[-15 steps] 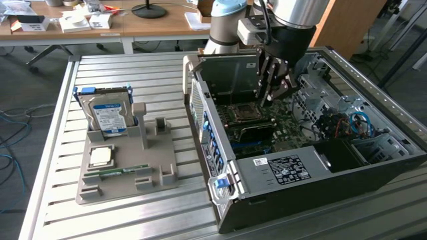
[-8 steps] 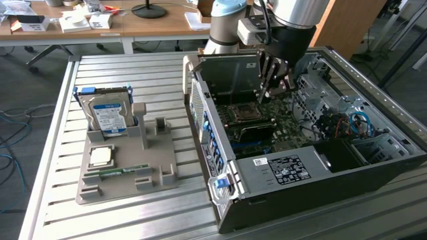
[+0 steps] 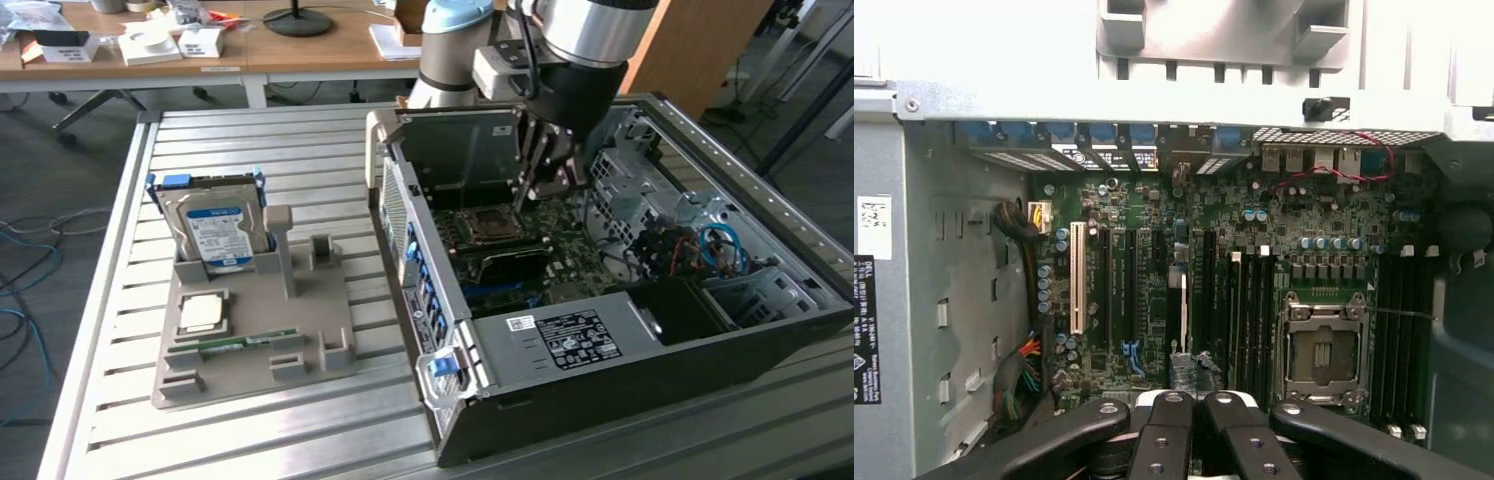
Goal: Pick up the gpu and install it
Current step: 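Press down on the gpu until it lock into place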
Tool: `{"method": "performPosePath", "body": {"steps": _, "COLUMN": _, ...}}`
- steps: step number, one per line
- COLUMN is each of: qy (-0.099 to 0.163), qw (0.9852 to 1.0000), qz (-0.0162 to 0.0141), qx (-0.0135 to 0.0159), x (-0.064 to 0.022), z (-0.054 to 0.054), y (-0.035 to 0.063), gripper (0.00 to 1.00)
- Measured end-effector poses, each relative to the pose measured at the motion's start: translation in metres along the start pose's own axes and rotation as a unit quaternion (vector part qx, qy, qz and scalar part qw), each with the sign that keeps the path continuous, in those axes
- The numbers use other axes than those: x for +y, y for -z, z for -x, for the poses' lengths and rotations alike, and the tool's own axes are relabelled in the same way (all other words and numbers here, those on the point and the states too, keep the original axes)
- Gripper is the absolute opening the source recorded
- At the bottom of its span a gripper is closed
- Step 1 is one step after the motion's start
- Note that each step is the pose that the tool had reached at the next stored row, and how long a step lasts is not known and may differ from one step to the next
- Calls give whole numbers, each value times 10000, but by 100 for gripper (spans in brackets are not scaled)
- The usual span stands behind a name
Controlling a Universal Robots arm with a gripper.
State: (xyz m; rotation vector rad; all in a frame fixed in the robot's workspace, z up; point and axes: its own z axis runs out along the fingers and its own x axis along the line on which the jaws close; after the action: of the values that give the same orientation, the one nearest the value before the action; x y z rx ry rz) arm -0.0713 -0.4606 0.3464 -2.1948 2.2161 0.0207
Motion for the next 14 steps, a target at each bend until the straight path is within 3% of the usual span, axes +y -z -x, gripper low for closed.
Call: {"method": "performPosePath", "body": {"steps": 14, "qy": 0, "qw": 10000, "qz": 0, "qx": 1, "x": 1, "z": -5, "y": -204, "gripper": 11}}
